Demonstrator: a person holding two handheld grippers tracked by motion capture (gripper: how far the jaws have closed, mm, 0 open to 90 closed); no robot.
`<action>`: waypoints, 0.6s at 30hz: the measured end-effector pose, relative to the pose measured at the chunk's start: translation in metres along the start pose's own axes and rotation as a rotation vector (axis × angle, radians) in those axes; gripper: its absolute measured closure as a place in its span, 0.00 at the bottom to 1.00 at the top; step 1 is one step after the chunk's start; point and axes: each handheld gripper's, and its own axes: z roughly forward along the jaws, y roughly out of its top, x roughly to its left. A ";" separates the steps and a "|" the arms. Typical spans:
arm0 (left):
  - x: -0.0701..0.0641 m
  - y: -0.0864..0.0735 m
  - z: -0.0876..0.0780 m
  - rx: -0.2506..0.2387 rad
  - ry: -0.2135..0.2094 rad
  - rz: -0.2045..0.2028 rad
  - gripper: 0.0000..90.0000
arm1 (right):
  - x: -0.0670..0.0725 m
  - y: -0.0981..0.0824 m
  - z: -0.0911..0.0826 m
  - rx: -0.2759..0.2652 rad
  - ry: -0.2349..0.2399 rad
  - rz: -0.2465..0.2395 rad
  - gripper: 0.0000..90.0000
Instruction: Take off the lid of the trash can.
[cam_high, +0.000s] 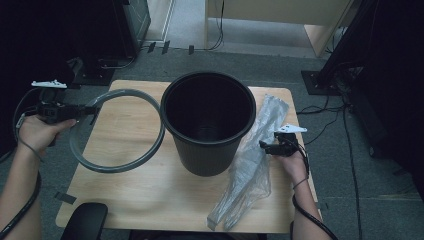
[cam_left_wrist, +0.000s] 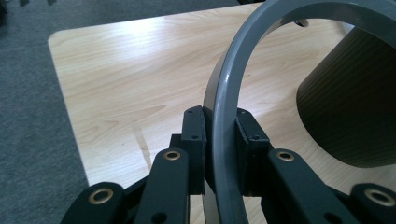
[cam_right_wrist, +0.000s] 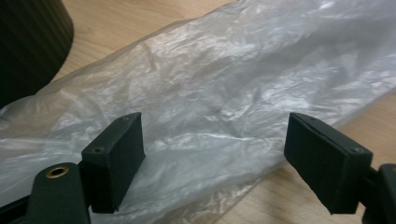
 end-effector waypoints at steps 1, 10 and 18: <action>0.001 -0.001 0.002 0.003 -0.006 -0.003 0.85 | 0.001 0.000 0.001 0.003 0.000 -0.003 0.22; 0.000 -0.011 0.017 0.023 0.002 0.014 0.85 | 0.002 -0.002 0.006 0.032 0.003 -0.023 0.23; 0.000 -0.018 0.024 0.030 -0.006 0.014 0.85 | 0.004 -0.002 0.007 0.038 -0.007 -0.031 0.23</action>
